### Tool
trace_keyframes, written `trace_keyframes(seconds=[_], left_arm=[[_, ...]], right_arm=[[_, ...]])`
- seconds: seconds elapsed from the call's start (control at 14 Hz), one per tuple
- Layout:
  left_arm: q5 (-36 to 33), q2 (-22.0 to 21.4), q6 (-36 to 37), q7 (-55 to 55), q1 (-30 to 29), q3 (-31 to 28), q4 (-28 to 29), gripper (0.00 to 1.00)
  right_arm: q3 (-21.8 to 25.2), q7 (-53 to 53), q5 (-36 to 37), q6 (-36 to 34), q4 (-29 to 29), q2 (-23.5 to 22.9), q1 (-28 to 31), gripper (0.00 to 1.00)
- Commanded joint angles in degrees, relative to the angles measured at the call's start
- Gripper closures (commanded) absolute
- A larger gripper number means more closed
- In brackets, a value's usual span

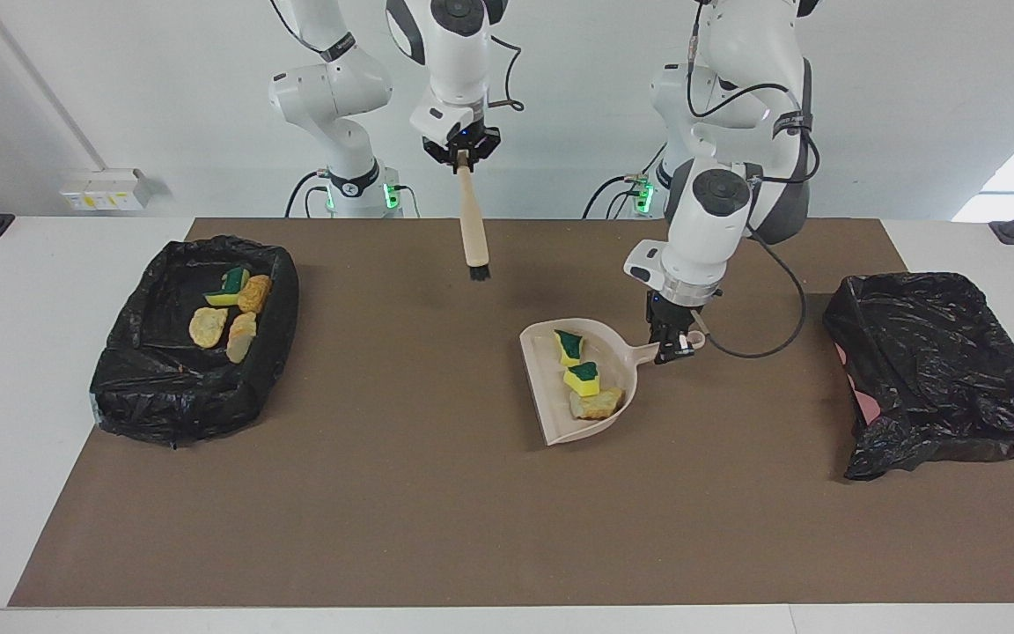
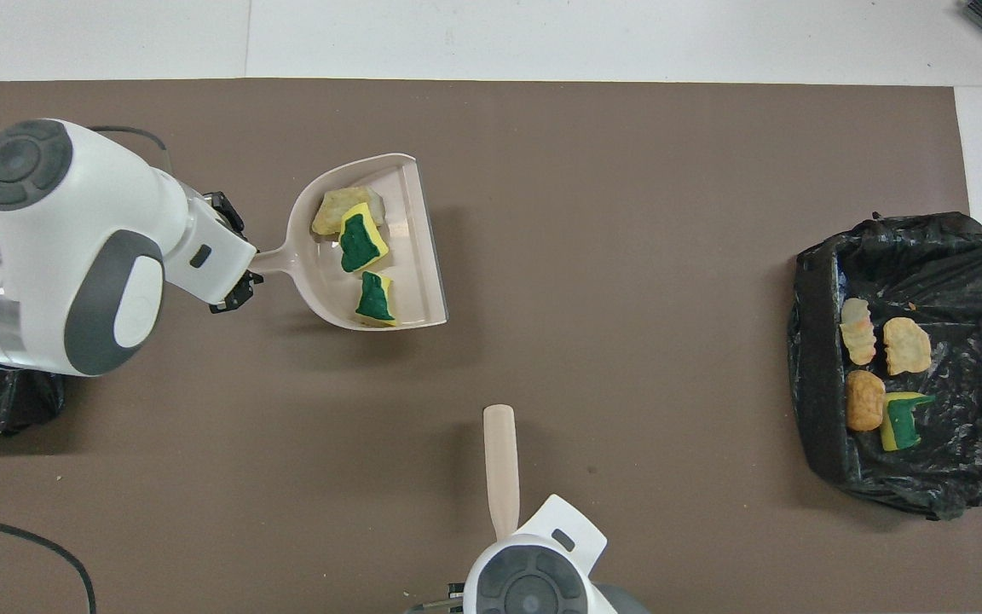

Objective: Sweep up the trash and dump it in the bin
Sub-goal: 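Carry the loaded dustpan with the left gripper toward the near bag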

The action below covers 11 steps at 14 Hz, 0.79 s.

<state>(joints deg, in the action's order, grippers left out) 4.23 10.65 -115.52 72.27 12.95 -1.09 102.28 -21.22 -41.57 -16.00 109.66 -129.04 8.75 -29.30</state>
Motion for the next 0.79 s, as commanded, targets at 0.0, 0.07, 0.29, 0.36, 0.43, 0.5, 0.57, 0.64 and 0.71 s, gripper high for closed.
trace_keyframes(seconds=[0.0, 0.07, 0.29, 0.36, 0.43, 0.5, 0.57, 0.64, 0.71], left_arm=[[4.01, 1.04, 5.21, 5.14, -5.55, 0.74, -5.42, 1.00], [6.38, 0.95, 6.00, 7.33, -8.09, 0.74, -6.21, 1.00], [11.57, 0.69, 6.98, 14.80, -14.95, 1.18, -6.13, 1.00], [14.03, 0.60, 7.07, 18.66, -17.32, 1.18, -6.22, 1.00], [15.79, 0.51, 7.76, 21.04, -19.35, 1.18, -6.04, 1.00], [16.07, 0.51, 9.08, 22.89, -21.37, 1.18, -6.22, 1.00], [15.99, 0.51, 9.70, 24.74, -23.22, 1.18, -6.22, 1.00], [15.81, 0.42, 9.88, 27.20, -25.41, 1.18, -6.31, 1.00], [15.20, 0.42, 10.31, 30.00, -27.35, 1.18, -6.48, 1.00]], right_arm=[[0.30, -4.56, 0.09, 4.58, 0.20, -5.22, -2.59, 1.00], [0.21, -6.92, 0.18, 7.82, -0.68, -6.45, -3.04, 1.00], [0.21, -7.12, 3.93, 9.43, -2.09, -6.82, -4.62, 1.00], [0.21, -7.20, 5.61, 9.60, -2.96, -6.82, -5.75, 1.00], [0.30, -7.20, 6.32, 10.82, -3.67, -6.64, -6.72, 1.00], [0.21, -7.20, 6.42, 12.05, -4.28, -6.64, -6.82, 1.00], [0.30, -7.29, 6.51, 12.59, -4.29, -6.81, -6.73, 1.00], [0.38, -7.21, 7.12, 13.64, -4.29, -6.90, -6.73, 1.00], [0.39, -7.20, 7.38, 14.78, -4.38, -7.08, -6.56, 1.00]])
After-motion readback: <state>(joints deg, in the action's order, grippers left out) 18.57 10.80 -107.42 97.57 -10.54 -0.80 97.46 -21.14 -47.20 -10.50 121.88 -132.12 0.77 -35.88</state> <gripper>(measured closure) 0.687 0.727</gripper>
